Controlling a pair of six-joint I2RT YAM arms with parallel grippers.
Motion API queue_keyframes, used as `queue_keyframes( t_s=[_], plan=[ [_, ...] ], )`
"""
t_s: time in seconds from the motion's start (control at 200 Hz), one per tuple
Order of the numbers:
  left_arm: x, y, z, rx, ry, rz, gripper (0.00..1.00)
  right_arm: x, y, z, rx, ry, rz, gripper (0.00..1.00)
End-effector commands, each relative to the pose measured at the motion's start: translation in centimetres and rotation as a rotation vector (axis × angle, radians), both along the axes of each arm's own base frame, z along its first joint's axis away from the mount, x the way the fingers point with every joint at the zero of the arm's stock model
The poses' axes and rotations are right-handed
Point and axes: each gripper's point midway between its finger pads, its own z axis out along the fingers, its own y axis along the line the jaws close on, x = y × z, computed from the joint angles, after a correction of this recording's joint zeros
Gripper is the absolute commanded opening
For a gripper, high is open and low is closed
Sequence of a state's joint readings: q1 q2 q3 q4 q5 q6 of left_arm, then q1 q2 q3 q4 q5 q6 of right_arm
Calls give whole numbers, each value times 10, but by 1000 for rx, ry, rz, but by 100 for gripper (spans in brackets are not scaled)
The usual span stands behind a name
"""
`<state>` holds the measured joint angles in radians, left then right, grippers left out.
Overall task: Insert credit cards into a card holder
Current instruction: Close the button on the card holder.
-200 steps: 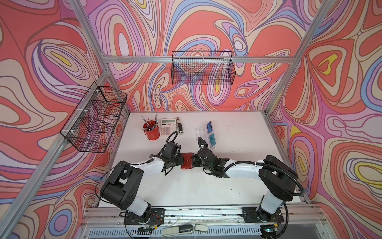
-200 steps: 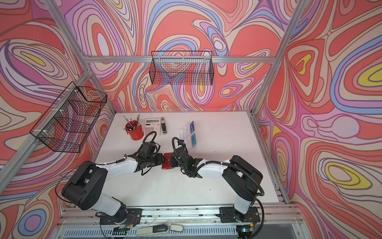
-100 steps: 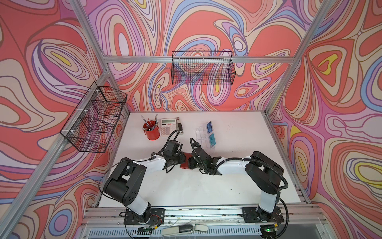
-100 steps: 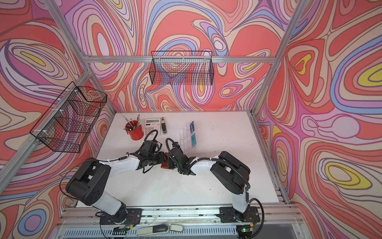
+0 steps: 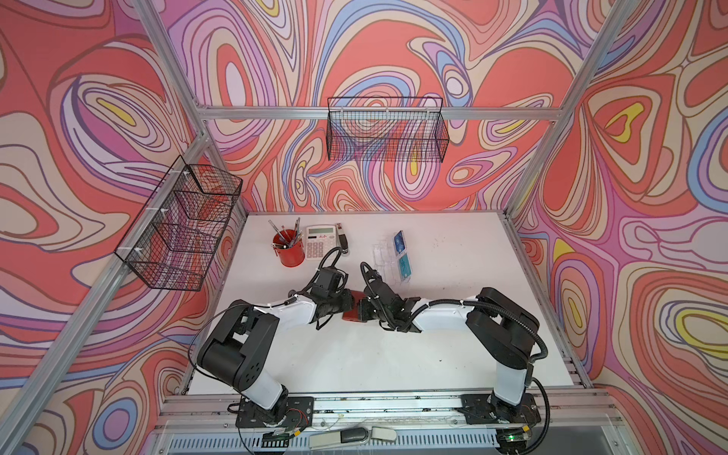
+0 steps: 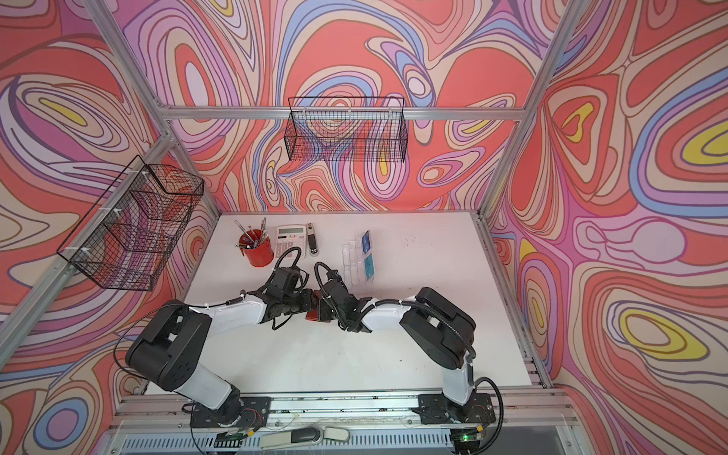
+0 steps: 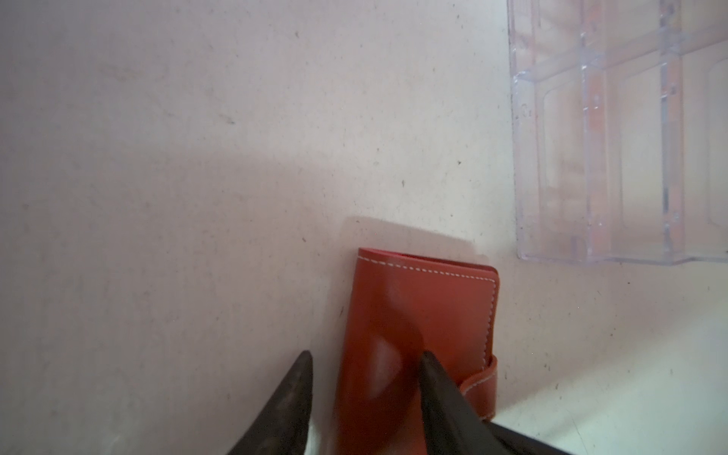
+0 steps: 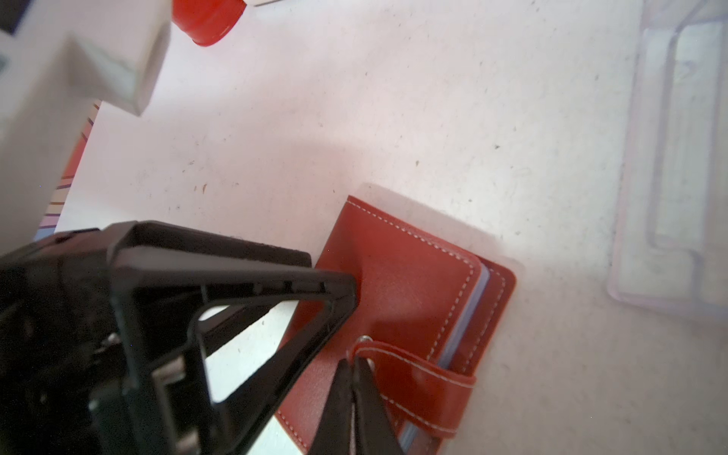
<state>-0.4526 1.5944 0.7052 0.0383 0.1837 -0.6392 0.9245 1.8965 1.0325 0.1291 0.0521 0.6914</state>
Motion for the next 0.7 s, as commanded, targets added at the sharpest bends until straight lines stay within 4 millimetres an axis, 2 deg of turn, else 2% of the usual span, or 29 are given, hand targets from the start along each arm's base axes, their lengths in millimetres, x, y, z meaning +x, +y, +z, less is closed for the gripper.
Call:
queue_keyframes(
  t_s=[0.0,0.31,0.696],
  plan=[
    [-25,10,-30,67,126,-15,47,4,9,0,7,-2,12,0],
    [-24,10,-31,70,128,-14,46,6,8,-8,-28,15,9,0],
    [-24,13,-30,70,120,12,46,4,12,-35,-80,74,39,0]
  ],
)
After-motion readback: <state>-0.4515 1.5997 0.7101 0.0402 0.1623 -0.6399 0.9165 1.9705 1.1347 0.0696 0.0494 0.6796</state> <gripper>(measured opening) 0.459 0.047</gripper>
